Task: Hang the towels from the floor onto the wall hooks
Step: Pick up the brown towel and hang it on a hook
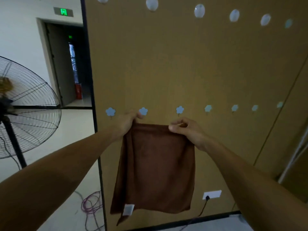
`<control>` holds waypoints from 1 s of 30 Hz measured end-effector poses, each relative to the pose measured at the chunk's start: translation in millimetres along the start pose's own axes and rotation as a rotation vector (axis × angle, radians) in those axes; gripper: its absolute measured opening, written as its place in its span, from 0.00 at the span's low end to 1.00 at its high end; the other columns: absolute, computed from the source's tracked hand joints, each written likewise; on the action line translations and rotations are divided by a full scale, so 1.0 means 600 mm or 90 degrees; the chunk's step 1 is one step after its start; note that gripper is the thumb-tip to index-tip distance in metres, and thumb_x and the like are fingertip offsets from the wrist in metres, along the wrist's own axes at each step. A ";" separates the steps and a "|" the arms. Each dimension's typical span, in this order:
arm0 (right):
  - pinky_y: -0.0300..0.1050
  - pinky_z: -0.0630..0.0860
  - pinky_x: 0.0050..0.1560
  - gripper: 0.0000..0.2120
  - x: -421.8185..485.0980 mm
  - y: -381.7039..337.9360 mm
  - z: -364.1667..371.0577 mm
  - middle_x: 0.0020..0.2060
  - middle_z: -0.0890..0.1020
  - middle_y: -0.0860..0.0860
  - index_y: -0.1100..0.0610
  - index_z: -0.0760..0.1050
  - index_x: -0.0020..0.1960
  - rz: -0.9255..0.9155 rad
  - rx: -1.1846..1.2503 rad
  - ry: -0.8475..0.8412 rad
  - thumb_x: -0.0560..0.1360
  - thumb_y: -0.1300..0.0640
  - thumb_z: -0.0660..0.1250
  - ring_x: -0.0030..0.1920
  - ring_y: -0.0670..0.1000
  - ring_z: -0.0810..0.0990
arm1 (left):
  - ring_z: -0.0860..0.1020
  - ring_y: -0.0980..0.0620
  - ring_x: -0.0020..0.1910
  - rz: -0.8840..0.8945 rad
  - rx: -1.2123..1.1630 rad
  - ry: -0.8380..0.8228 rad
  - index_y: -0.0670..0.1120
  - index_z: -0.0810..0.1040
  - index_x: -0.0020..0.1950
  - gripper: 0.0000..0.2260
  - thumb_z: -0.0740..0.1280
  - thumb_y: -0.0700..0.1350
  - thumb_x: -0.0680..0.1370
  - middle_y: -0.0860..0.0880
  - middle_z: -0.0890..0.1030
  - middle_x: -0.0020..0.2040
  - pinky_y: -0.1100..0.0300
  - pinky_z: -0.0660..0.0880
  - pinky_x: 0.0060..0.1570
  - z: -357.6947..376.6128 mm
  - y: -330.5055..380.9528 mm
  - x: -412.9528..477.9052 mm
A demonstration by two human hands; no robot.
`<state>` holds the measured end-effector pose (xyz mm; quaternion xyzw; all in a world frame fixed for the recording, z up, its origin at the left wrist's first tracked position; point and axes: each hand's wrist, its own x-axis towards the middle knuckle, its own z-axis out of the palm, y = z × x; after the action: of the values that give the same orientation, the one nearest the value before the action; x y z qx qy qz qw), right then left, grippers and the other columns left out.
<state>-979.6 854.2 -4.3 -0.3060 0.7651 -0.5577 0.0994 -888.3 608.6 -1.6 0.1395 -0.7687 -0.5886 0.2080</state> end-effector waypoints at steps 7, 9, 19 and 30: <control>0.35 0.78 0.39 0.08 0.101 0.004 0.113 0.38 0.86 0.48 0.54 0.84 0.41 0.004 -0.069 -0.049 0.65 0.53 0.79 0.40 0.44 0.84 | 0.81 0.60 0.43 0.085 0.266 -0.321 0.57 0.84 0.44 0.20 0.76 0.67 0.59 0.56 0.84 0.42 0.67 0.74 0.42 -0.097 -0.043 0.060; 0.36 0.77 0.34 0.08 0.126 0.014 0.136 0.35 0.85 0.49 0.56 0.83 0.40 0.024 -0.039 -0.006 0.67 0.52 0.78 0.36 0.45 0.84 | 0.82 0.59 0.43 0.072 0.262 -0.311 0.57 0.84 0.43 0.15 0.76 0.63 0.63 0.56 0.85 0.42 0.66 0.76 0.43 -0.106 -0.060 0.086; 0.51 0.78 0.48 0.09 0.250 0.090 0.167 0.40 0.83 0.54 0.57 0.78 0.43 0.029 -0.069 0.151 0.73 0.51 0.72 0.43 0.54 0.82 | 0.78 0.66 0.33 0.139 0.311 -0.025 0.52 0.78 0.36 0.14 0.63 0.57 0.78 0.53 0.79 0.32 0.74 0.72 0.35 -0.036 -0.135 0.198; 0.52 0.80 0.50 0.15 0.413 0.168 0.160 0.40 0.84 0.48 0.53 0.81 0.44 0.108 -0.098 0.171 0.68 0.41 0.72 0.43 0.49 0.82 | 0.68 0.60 0.28 0.045 0.339 0.160 0.42 0.79 0.41 0.17 0.62 0.54 0.80 0.54 0.71 0.28 0.82 0.64 0.34 0.037 -0.192 0.318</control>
<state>-1164.6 653.5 -83.8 -0.1703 0.8350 -0.5229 0.0194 -1069.3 508.7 -87.8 0.2343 -0.8685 -0.3371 0.2779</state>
